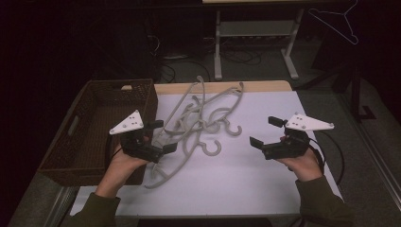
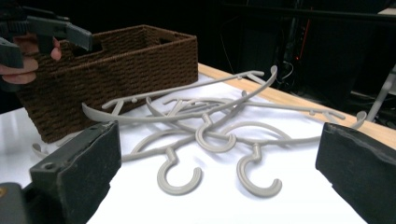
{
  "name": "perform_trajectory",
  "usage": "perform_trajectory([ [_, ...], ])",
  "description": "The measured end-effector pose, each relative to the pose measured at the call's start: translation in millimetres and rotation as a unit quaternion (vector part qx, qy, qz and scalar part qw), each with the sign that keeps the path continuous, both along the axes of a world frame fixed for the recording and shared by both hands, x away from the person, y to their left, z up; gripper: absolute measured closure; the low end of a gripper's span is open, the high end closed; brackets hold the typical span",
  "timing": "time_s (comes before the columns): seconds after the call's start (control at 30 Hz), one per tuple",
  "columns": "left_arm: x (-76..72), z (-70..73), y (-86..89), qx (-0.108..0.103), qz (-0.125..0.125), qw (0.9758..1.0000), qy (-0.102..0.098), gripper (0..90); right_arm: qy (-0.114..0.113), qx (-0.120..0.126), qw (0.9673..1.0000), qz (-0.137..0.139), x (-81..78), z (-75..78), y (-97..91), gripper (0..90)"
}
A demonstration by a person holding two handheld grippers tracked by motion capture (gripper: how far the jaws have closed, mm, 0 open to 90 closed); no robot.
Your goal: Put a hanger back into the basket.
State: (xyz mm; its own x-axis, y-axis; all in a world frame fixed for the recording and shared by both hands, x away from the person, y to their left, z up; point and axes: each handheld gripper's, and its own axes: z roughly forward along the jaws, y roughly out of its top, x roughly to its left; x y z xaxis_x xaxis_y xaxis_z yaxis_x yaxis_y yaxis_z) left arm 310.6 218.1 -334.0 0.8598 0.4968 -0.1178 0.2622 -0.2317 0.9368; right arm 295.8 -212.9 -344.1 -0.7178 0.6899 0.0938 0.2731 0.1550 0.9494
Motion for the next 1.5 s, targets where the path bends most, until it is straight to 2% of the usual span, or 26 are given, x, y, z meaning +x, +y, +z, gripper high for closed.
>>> perform_trajectory([
  [0.07, 0.4, -1.0, -2.6, 0.004, -0.002, 1.0, 0.001, 0.0, 0.0, -0.002, 1.0, -0.001, -2.0, -3.3, -1.5, 0.0],
  [0.17, -0.1, -3.2, -8.2, 0.015, -0.006, 0.9999, 0.004, 0.0, 0.011, -0.005, 0.9999, -0.003, -5.5, -11.1, -4.5, 0.0],
  [0.4, 1.2, -5.9, -13.5, 0.025, -0.006, 0.9996, 0.007, 0.0, 0.026, -0.016, 0.9995, -0.007, -12.7, -27.0, -10.3, 0.0],
  [0.8, 8.0, -13.3, -25.2, 0.055, 0.004, 0.9982, 0.021, 0.0, 0.043, -0.019, 0.9988, -0.015, -21.8, -41.8, -18.4, 0.0],
  [1.1, 21.4, -18.9, -35.3, 0.082, 0.019, 0.9961, 0.029, 0.0, 0.059, -0.022, 0.9978, -0.02, -27.6, -52.0, -24.5, 0.0],
  [1.33, 31.1, -25.5, -42.5, 0.101, 0.022, 0.9941, 0.031, 4.5, 0.055, -0.018, 0.9981, -0.021, -26.2, -52.1, -25.9, 0.0],
  [1.5, 40.3, -30.4, -48.1, 0.118, 0.036, 0.9917, 0.037, 6.7, 0.057, -0.019, 0.998, -0.02, -26.0, -53.1, -26.1, 0.0],
])
